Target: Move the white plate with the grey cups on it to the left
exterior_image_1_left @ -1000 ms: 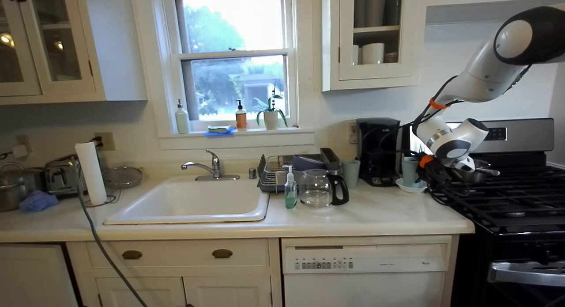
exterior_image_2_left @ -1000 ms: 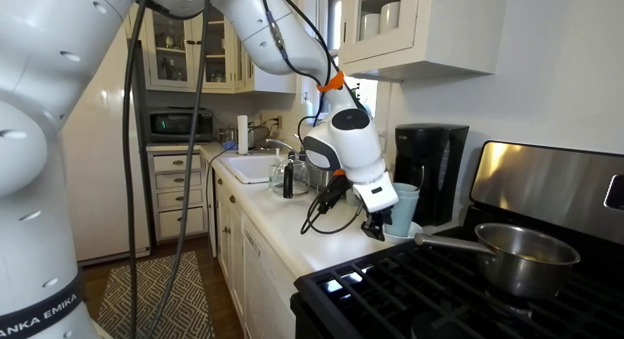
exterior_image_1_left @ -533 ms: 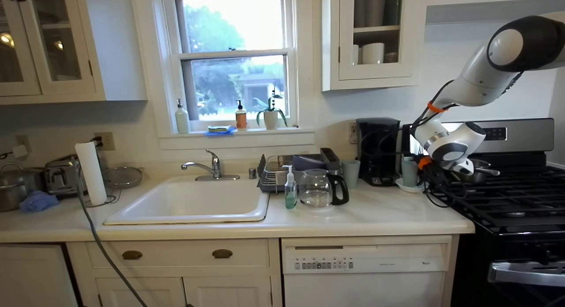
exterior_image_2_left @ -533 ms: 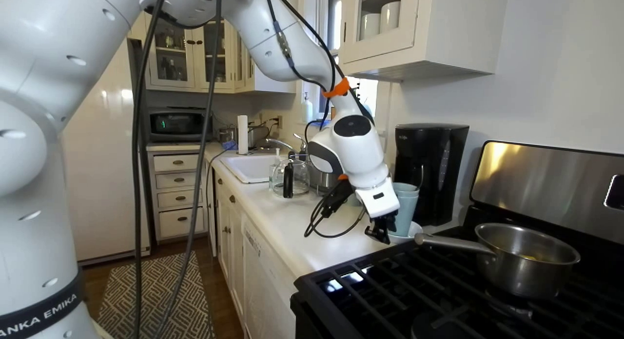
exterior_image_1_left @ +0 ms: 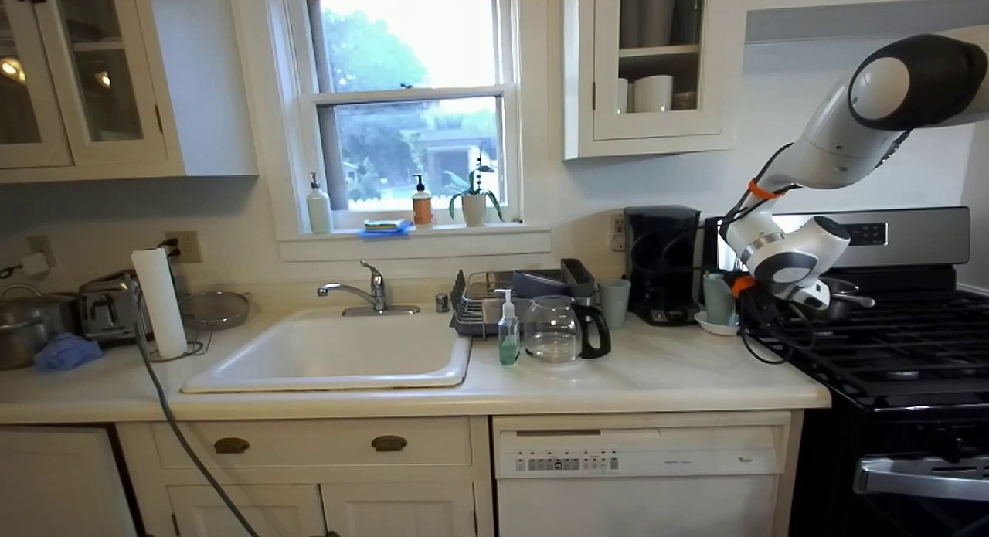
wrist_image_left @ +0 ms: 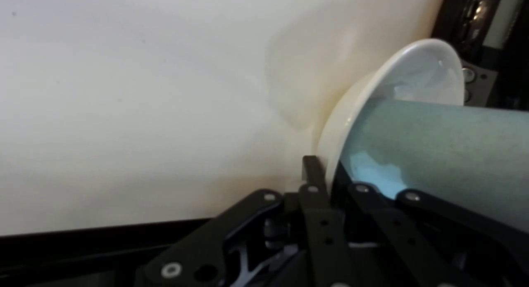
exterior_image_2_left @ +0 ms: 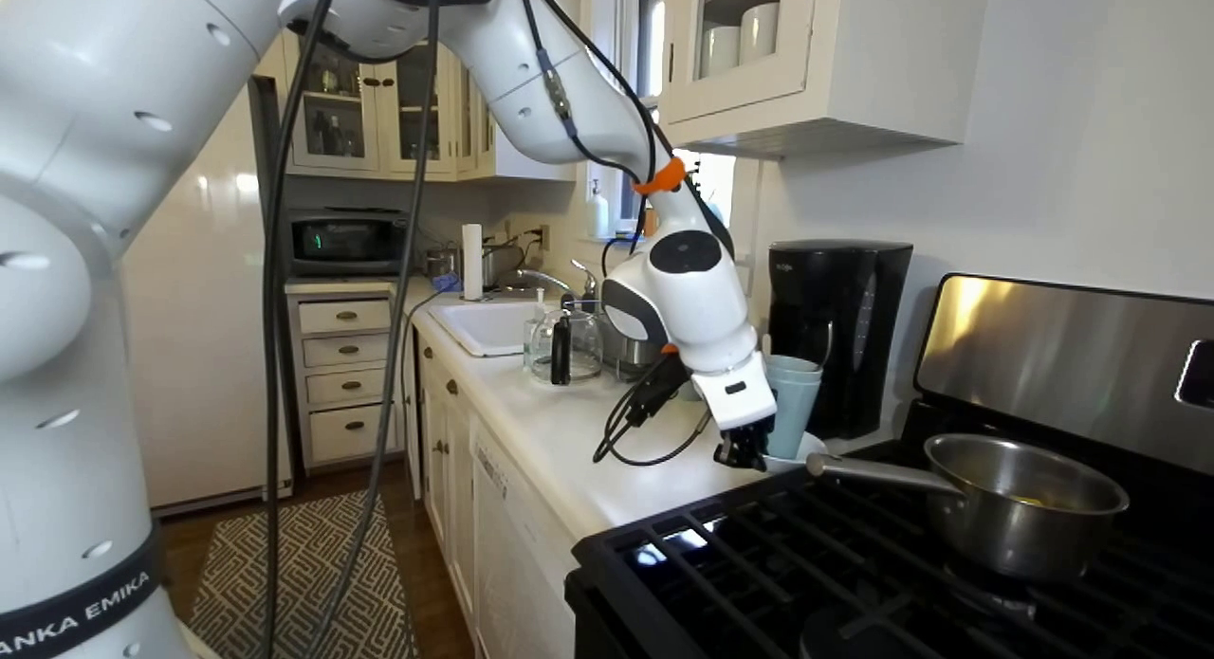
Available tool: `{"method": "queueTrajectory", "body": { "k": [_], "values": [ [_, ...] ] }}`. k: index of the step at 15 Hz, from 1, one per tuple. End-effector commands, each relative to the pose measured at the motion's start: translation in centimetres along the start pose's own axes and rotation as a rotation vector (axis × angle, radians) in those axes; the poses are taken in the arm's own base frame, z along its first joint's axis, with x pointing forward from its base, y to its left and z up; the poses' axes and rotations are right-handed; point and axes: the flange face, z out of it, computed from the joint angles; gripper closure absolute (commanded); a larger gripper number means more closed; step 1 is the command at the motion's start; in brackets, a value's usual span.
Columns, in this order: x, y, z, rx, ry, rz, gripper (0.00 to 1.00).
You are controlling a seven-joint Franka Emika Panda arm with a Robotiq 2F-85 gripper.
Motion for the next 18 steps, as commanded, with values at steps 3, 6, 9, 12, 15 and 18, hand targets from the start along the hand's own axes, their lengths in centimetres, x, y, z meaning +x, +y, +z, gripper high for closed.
{"method": "queueTrajectory", "body": {
  "k": [3,6,9,12,15,18],
  "values": [
    [0.1,0.0,-1.3,0.022,-0.004,0.021,0.98],
    [0.3,0.3,-1.8,0.032,-0.026,-0.008,0.98],
    [0.5,0.7,-2.5,0.047,-0.054,-0.039,0.98],
    [0.3,1.6,-3.6,0.064,-0.101,-0.071,0.98],
    [0.0,2.6,-5.1,0.087,-0.156,-0.098,0.98],
    [-0.9,3.6,-6.9,0.101,-0.206,-0.149,0.98]
  ]
}}
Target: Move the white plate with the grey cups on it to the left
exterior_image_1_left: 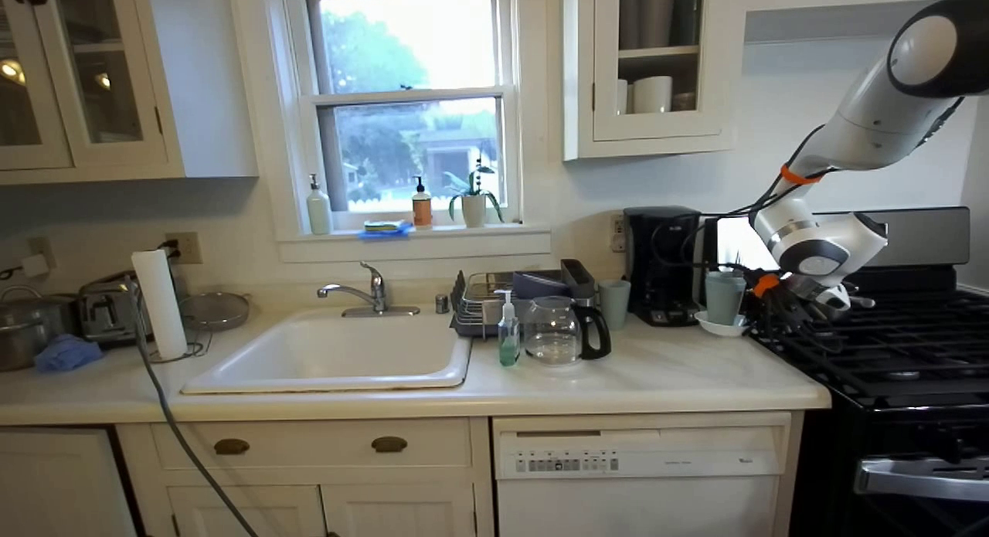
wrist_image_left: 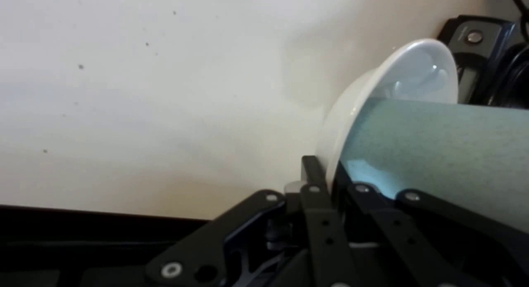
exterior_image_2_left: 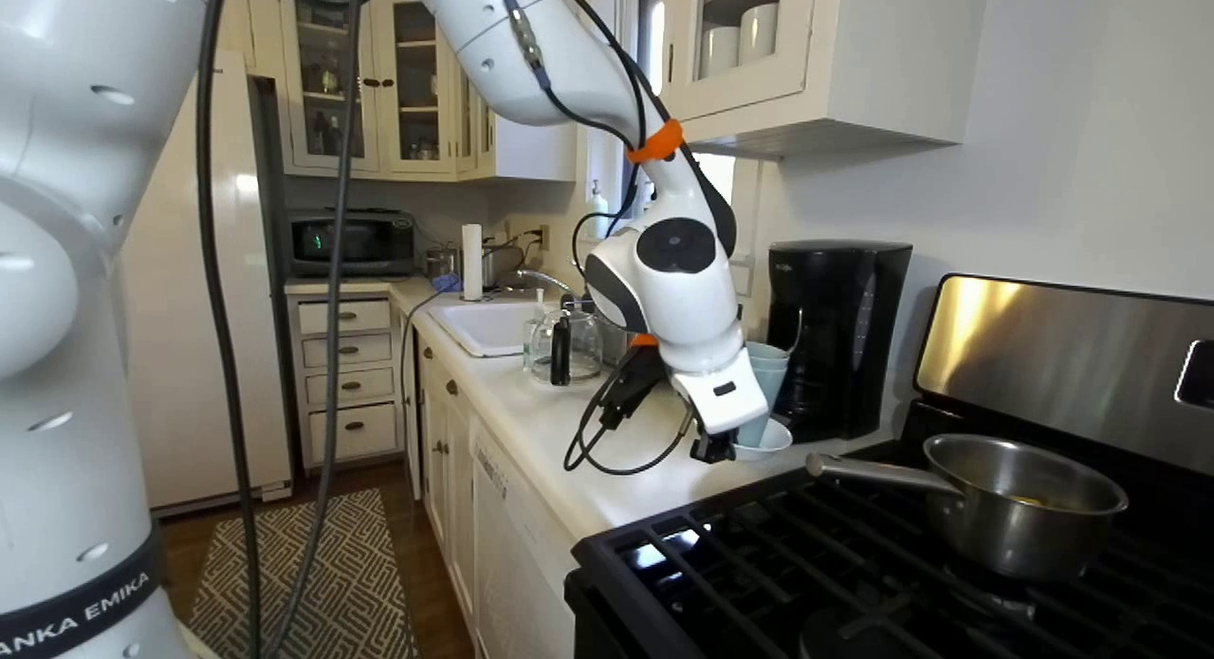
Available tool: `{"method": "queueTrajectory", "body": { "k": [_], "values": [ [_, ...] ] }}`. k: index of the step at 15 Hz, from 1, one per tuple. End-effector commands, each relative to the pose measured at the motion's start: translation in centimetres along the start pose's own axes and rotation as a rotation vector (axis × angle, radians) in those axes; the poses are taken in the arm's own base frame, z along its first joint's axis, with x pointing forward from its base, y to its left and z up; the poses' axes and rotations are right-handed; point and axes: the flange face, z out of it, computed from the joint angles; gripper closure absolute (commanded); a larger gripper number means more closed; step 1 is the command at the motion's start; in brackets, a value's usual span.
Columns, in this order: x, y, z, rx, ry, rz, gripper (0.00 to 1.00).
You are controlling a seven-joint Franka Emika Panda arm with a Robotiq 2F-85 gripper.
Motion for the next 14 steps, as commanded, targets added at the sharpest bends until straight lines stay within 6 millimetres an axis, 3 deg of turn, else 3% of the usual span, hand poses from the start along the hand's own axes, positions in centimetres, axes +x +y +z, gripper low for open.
{"method": "queueTrajectory", "body": {
  "k": [1,6,11,14],
  "values": [
    [-1.8,0.6,-3.6,0.057,-0.068,-0.059,0.98],
    [-5.5,1.0,-5.1,0.089,-0.153,-0.176,0.98],
    [-9.8,0.5,-4.1,0.087,-0.224,-0.292,0.98],
    [-12.2,-0.8,-2.7,0.092,-0.247,-0.338,0.98]
  ]
}}
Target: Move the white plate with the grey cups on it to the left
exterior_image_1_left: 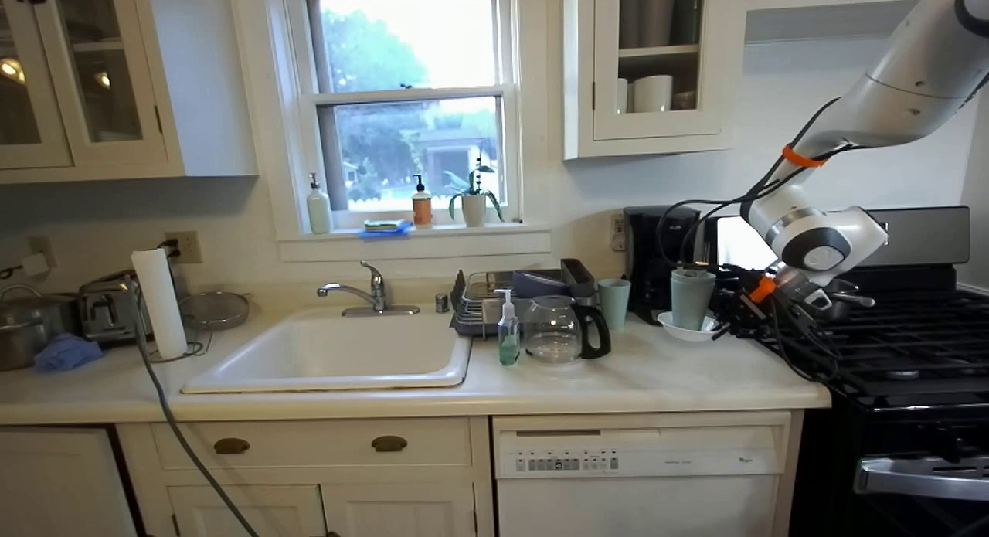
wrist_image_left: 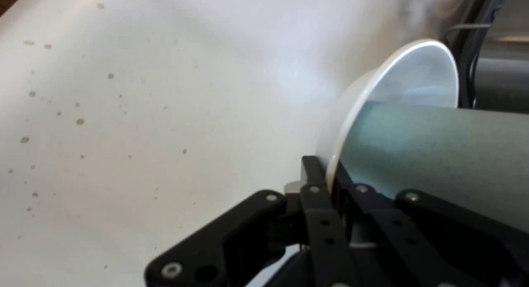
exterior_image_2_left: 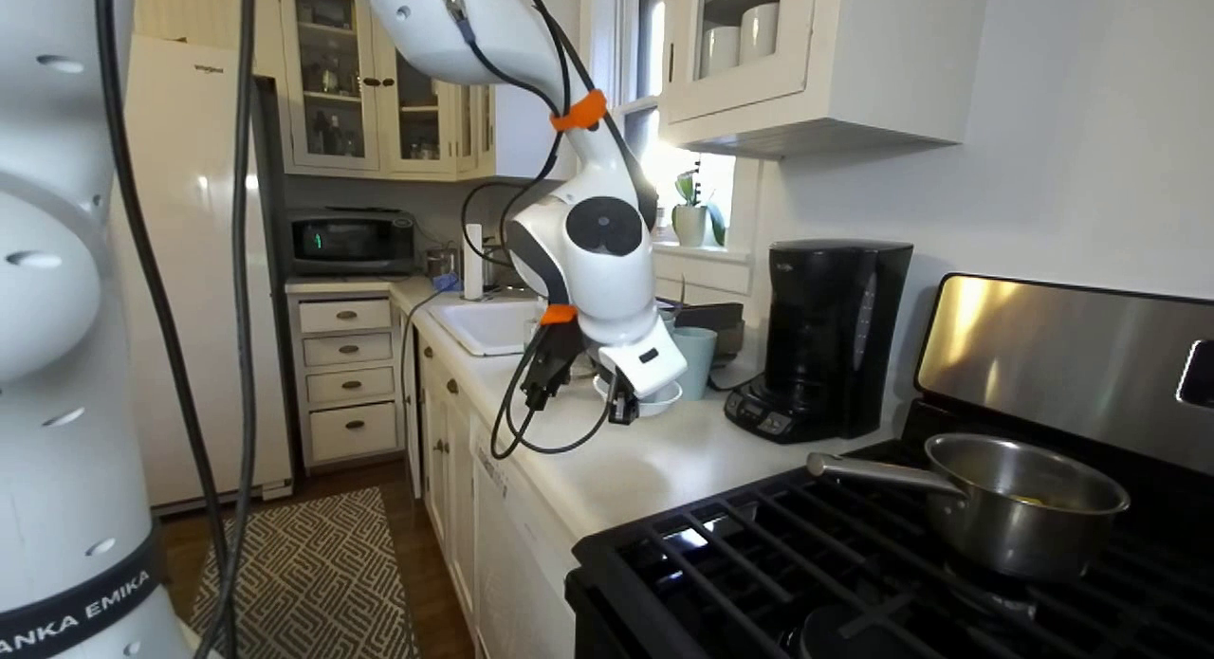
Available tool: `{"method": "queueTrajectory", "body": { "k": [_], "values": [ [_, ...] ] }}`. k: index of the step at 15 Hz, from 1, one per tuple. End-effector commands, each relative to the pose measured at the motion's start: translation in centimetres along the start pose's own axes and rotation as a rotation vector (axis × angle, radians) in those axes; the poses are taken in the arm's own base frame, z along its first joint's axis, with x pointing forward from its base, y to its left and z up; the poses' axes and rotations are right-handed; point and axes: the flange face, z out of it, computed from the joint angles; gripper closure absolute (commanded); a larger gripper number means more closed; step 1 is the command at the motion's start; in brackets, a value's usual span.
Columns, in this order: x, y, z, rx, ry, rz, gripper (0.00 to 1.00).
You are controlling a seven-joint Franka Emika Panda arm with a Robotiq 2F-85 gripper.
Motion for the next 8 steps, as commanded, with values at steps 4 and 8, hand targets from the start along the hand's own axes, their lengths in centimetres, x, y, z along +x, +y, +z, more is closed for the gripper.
{"method": "queueTrajectory", "body": {
  "k": [4,8],
  "values": [
    [-2.2,-1.8,1.5,0.006,-0.040,-0.053,0.93],
    [-2.3,-1.8,2.0,0.002,-0.045,-0.055,0.93]
  ]
}}
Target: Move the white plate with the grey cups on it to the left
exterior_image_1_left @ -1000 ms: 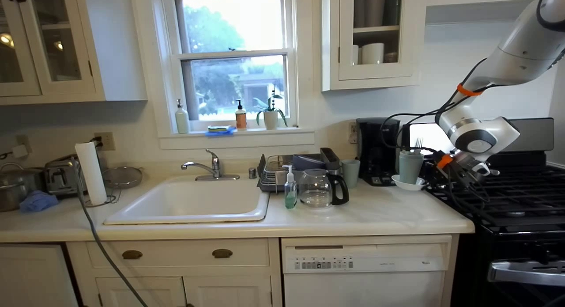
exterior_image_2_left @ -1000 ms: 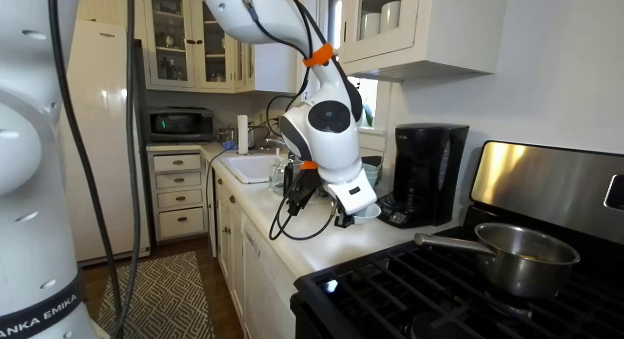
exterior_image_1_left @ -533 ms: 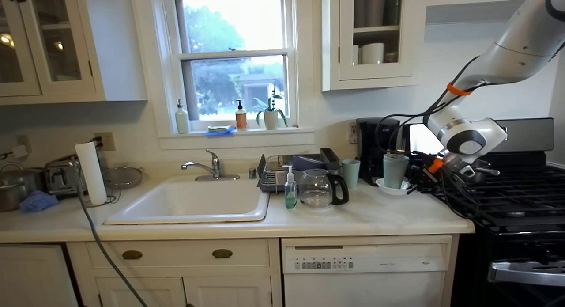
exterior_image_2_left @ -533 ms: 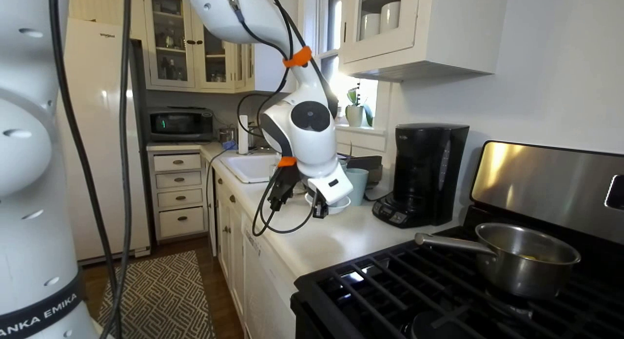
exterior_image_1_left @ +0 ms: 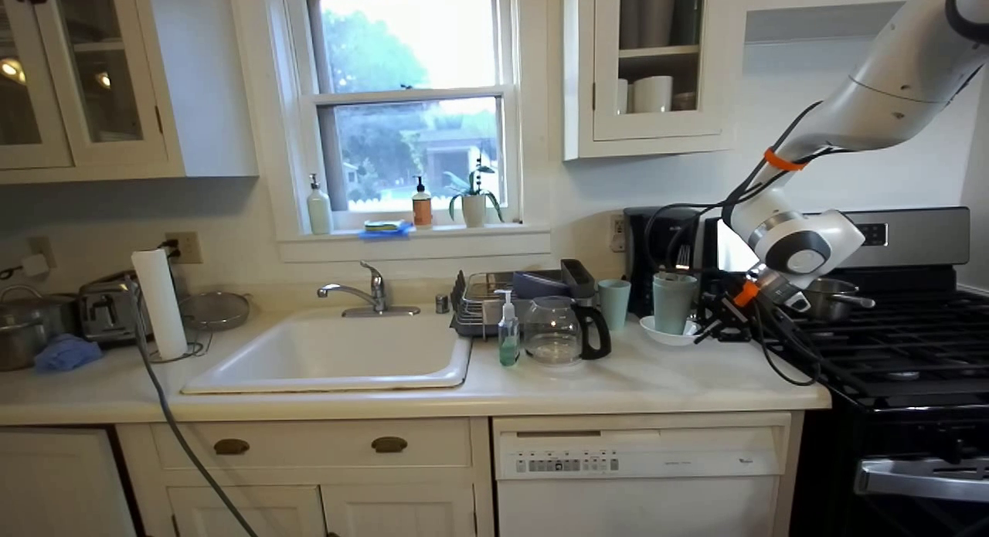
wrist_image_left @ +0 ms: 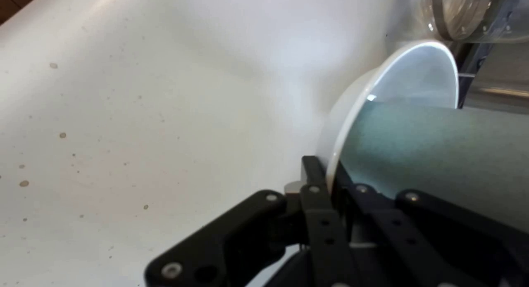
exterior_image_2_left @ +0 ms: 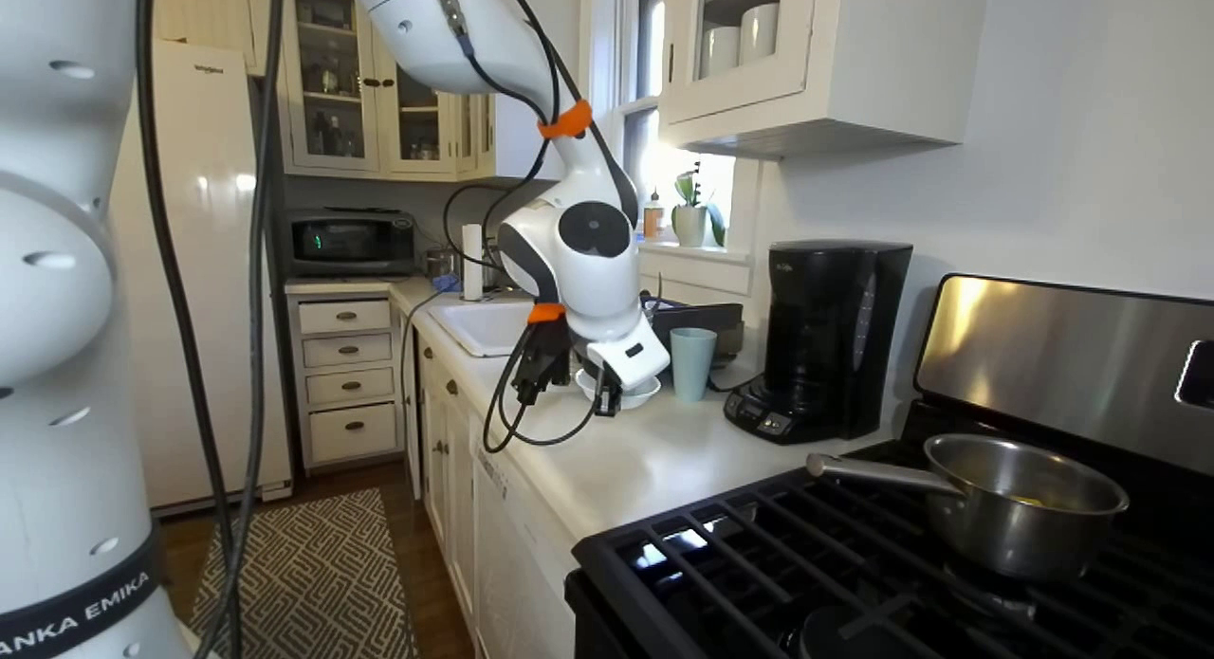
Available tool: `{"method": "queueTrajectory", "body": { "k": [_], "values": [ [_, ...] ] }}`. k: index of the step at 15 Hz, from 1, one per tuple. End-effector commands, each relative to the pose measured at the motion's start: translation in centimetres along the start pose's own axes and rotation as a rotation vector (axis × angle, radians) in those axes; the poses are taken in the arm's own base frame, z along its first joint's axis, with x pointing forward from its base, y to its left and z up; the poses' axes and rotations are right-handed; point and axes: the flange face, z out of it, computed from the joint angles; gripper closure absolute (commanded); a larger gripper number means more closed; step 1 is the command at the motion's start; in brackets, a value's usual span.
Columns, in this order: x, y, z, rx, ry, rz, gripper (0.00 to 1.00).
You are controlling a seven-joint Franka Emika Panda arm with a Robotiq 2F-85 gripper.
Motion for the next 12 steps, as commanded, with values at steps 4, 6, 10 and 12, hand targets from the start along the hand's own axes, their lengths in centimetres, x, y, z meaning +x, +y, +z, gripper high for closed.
{"method": "queueTrajectory", "body": {
  "k": [4,6,10,12],
  "values": [
    [0.0,0.0,0.0,0.000,0.000,0.000,0.98],
    [0.0,-0.4,0.8,0.008,-0.019,-0.012,0.98],
    [-1.2,-1.5,3.3,0.006,-0.051,-0.040,0.98],
    [-1.7,-2.5,4.3,0.013,-0.060,-0.058,0.98]
  ]
}}
